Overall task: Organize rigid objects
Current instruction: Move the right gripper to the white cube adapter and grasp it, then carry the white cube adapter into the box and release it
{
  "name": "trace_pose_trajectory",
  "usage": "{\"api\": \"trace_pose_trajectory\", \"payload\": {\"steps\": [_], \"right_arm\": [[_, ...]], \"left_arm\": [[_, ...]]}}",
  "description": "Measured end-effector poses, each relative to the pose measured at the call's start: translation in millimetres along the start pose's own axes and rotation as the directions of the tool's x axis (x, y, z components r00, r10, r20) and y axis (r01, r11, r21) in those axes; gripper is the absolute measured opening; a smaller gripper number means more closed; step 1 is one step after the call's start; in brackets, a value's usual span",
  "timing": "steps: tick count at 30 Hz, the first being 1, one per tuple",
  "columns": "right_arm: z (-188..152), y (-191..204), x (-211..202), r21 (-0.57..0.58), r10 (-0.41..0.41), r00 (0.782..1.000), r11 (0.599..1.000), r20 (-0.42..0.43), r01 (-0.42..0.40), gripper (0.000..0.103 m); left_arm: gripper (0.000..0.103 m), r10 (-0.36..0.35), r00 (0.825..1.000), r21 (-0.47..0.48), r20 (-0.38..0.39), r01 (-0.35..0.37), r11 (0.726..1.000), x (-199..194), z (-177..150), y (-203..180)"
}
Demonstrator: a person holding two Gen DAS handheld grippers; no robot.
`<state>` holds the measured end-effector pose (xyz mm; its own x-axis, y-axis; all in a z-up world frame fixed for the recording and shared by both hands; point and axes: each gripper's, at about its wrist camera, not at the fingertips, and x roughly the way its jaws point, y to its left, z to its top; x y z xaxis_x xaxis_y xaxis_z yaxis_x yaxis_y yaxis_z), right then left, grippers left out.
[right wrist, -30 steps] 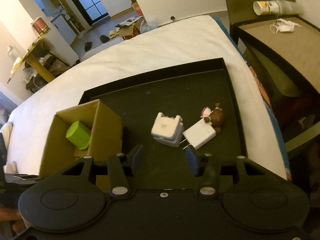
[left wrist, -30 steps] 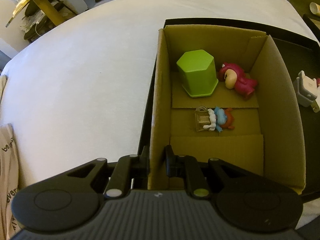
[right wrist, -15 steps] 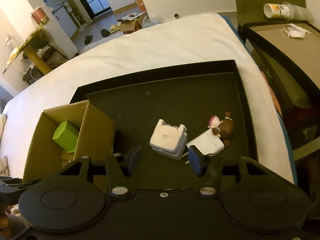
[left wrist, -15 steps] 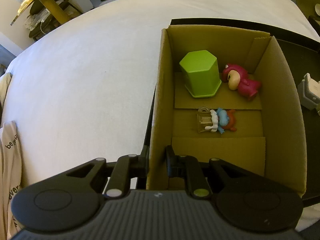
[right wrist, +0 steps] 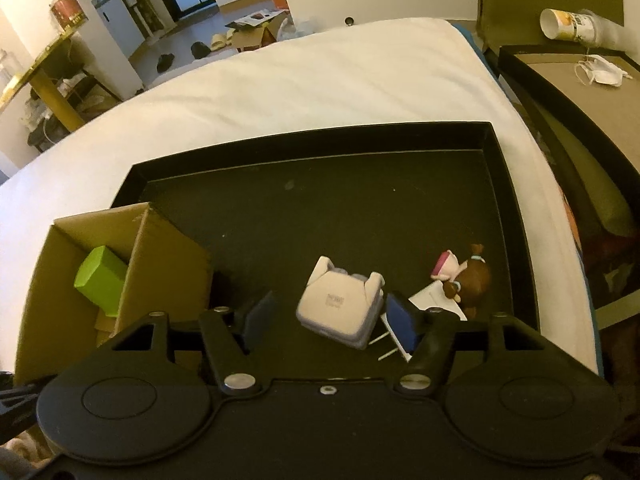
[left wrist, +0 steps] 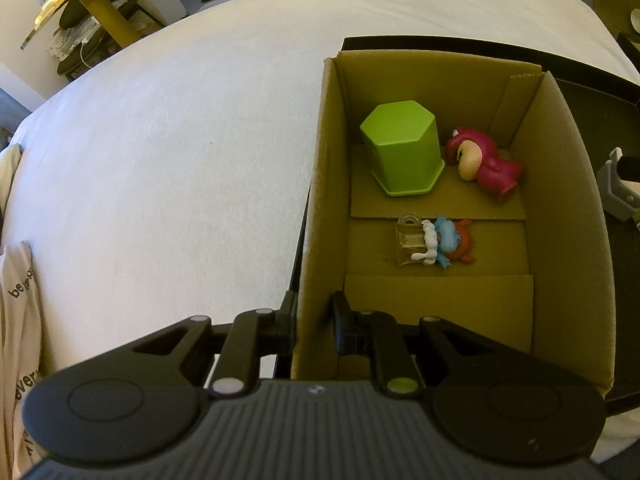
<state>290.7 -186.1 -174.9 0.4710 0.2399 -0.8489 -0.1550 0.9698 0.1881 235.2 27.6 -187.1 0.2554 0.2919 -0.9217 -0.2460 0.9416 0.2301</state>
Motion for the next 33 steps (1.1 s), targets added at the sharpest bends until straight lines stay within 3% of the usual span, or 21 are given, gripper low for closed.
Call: {"api": "trace_pose_trajectory", "payload": {"steps": [9,15,33], "right_arm": [[2,4,19,-0.026,-0.064,0.998,0.998,-0.028,0.063,0.062],[1,7,24,-0.045,-0.096,0.994,0.995,-0.047,0.094,0.047],[-8,11,-32,-0.02,-0.006,1.0,1.0,-0.005,0.006,0.046]], "left_arm": [[0.016,-0.004,1.0,0.001,0.001,0.004,1.0,0,0,1],[0.016,-0.004,1.0,0.0,0.001,0.004,1.0,0,0,1],[0.016,-0.019,1.0,0.002,0.0,0.019,1.0,0,0,2]]}}
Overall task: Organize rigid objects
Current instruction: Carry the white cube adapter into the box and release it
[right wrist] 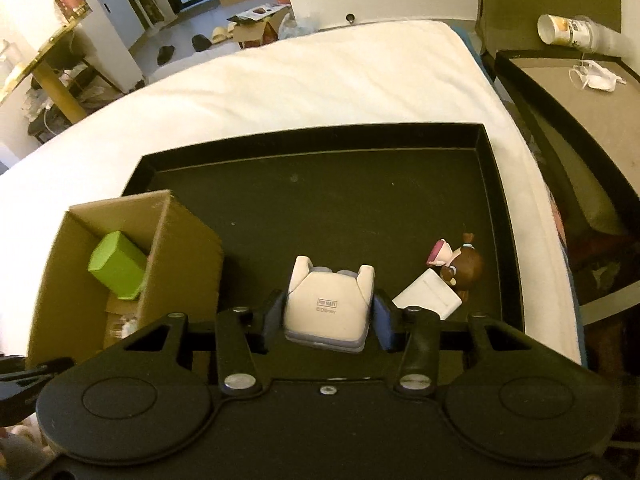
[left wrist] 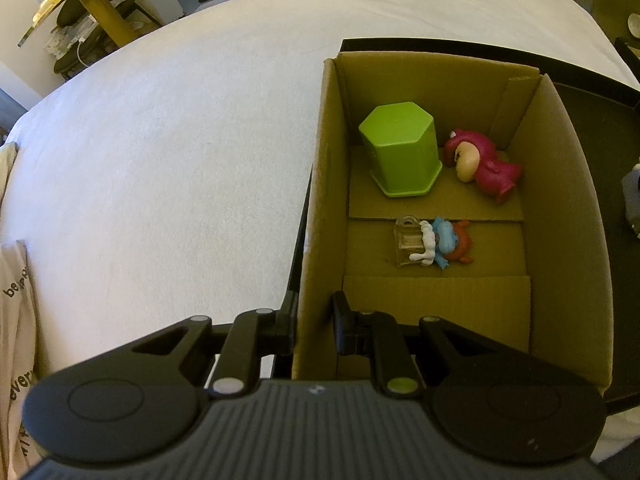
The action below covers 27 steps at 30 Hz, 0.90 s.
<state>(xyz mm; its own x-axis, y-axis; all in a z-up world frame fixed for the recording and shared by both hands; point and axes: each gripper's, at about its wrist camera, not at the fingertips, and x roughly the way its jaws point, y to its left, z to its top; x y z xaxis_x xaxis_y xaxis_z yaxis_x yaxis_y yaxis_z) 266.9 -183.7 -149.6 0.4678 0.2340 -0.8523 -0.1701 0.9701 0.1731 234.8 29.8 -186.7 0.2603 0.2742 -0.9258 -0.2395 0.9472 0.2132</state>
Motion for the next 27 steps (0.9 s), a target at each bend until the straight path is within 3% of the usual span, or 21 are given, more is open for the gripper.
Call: {"api": "trace_pose_trajectory", "payload": {"steps": [16,27], "right_arm": [[8,44,-41,-0.059,0.046,0.997,0.997,0.061,-0.043,0.046],[7,78,-47,-0.092,0.033,0.997,0.995,0.075,-0.026,0.046]], "left_arm": [[0.011,-0.082,0.996,-0.002,0.023,0.082,0.997,-2,-3,9],[0.008,-0.155,0.987,0.002,0.04,0.155,0.988,-1,-6,15]]}}
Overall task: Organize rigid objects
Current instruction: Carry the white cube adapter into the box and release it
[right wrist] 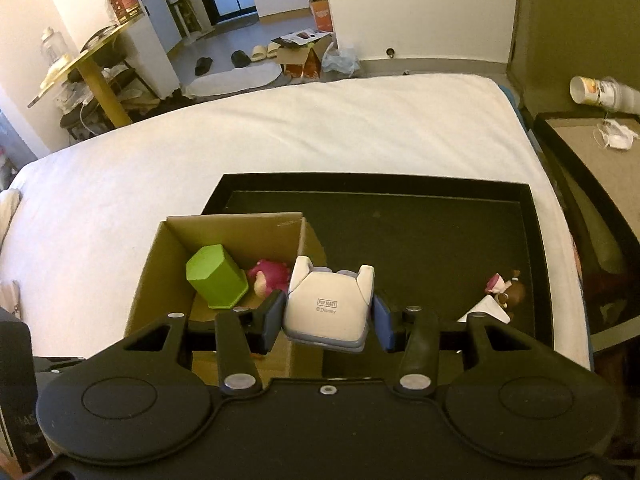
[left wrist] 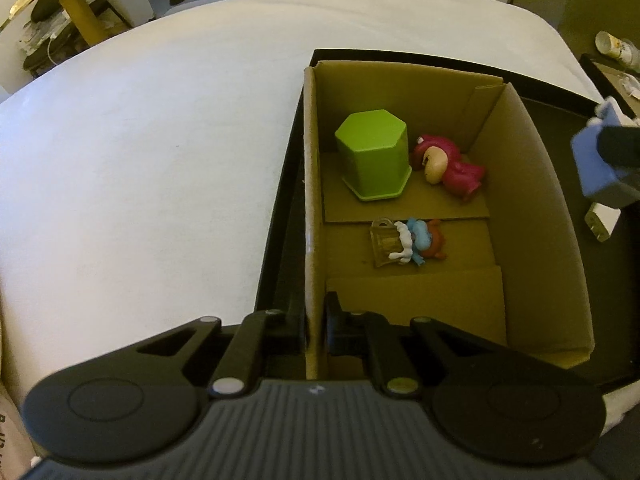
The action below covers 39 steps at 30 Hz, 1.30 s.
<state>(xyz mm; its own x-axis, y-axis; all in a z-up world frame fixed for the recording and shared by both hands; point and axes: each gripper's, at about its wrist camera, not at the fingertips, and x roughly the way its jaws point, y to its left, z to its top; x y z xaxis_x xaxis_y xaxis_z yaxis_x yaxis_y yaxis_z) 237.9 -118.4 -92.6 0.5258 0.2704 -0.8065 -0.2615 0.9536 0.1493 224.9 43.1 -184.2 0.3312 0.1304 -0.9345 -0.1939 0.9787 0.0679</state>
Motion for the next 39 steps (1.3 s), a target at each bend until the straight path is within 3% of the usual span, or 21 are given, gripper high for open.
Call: {"api": "trace_pose_trajectory", "payload": {"steps": [22,34,39], "right_arm": [[-3,54,0,-0.089,0.046,0.999,0.995,0.011,-0.045,0.046],[-14,55,29,-0.088,0.089,0.989,0.991,-0.117,-0.1,0.046],[-12,57,42,-0.099,0.072,0.986,0.991,-0.151,-0.088,0.046]], "left_arm": [[0.009,-0.079,0.997,0.008,0.006,0.079,0.997,-2,-2,13],[0.009,-0.073,0.997,-0.022,0.003,0.073,0.997,-2,-2,19],[0.008,-0.074,0.997,-0.026,0.001,0.074,0.997,-1,-2,19]]}}
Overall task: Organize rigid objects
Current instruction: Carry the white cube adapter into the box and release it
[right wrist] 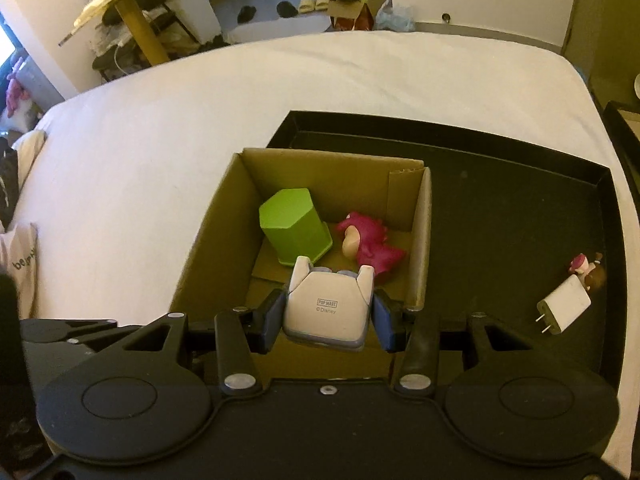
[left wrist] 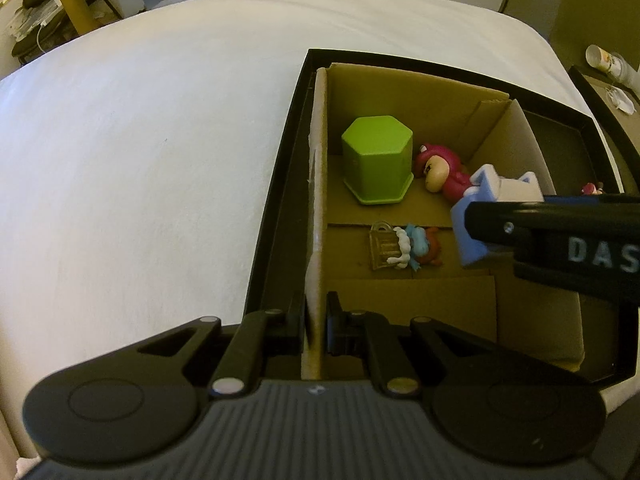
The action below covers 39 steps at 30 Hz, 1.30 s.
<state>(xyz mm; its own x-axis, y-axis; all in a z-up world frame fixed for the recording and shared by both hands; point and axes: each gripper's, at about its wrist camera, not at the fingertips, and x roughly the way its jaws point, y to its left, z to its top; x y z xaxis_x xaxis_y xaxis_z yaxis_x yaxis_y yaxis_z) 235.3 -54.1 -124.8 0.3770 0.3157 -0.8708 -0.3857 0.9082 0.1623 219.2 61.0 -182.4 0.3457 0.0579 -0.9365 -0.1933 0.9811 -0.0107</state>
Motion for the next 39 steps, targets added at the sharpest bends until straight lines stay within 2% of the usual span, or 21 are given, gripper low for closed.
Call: {"api": "trace_pose_trajectory", "payload": {"steps": [13,19,39], "right_arm": [[2,0,16,-0.026,-0.044,0.998,0.999,-0.047,0.043,0.047],[4,2,7,-0.057,-0.069,0.998,0.996,0.002,0.069,0.047],[-3,-25,-40,0.017,-0.009,0.997,1.0,0.078,0.008,0.048]], "left_arm": [[0.009,0.008,1.0,-0.007,-0.004,-0.008,1.0,3,0,-2],[0.009,0.007,1.0,-0.007,-0.001,-0.007,1.0,2,0,-3],[0.009,0.029,1.0,0.006,-0.003,-0.029,1.0,2,0,-6]]}}
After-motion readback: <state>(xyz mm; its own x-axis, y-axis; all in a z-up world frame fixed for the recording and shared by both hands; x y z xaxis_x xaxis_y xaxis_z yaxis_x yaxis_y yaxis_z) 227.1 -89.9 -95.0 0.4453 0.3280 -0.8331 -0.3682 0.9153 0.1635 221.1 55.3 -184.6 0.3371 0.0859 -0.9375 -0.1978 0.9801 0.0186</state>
